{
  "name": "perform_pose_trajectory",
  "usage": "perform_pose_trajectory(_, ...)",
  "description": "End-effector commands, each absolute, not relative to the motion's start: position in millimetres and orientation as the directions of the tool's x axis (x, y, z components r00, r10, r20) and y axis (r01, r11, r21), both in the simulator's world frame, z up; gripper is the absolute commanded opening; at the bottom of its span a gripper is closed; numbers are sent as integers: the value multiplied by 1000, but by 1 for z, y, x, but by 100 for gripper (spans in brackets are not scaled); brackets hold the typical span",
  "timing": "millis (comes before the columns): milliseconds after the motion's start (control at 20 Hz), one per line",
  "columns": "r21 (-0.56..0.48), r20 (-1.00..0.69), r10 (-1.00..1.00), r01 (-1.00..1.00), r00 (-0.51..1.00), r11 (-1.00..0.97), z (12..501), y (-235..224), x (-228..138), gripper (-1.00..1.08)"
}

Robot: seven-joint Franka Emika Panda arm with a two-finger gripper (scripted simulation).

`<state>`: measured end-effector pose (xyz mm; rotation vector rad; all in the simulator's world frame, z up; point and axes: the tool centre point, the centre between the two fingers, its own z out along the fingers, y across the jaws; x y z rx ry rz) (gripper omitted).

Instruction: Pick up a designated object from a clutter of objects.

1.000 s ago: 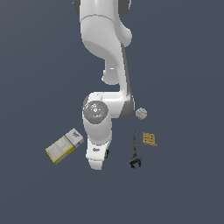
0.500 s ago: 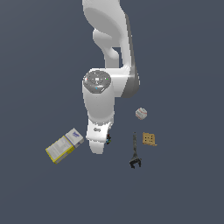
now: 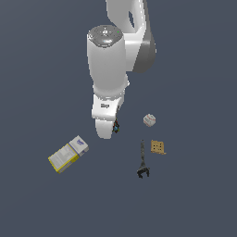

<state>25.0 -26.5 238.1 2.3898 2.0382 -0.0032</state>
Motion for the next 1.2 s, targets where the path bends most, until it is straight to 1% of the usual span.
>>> perform_pose_trajectory(0, 0, -2, 988, 988, 158, -158, 262, -24, 14, -100)
perform_pose_trajectory(300, 0, 0, 988, 988, 157, -157, 317, -17, -12, -100)
perform_pose_trajectory(600, 0, 0, 988, 988, 157, -157, 360, -13, -30, -100)
perform_pose_trajectory(850, 0, 0, 988, 988, 157, -157, 382, -11, -39, -100)
perform_pose_trajectory(1150, 0, 0, 987, 987, 158, -158, 390, -10, -42, -100)
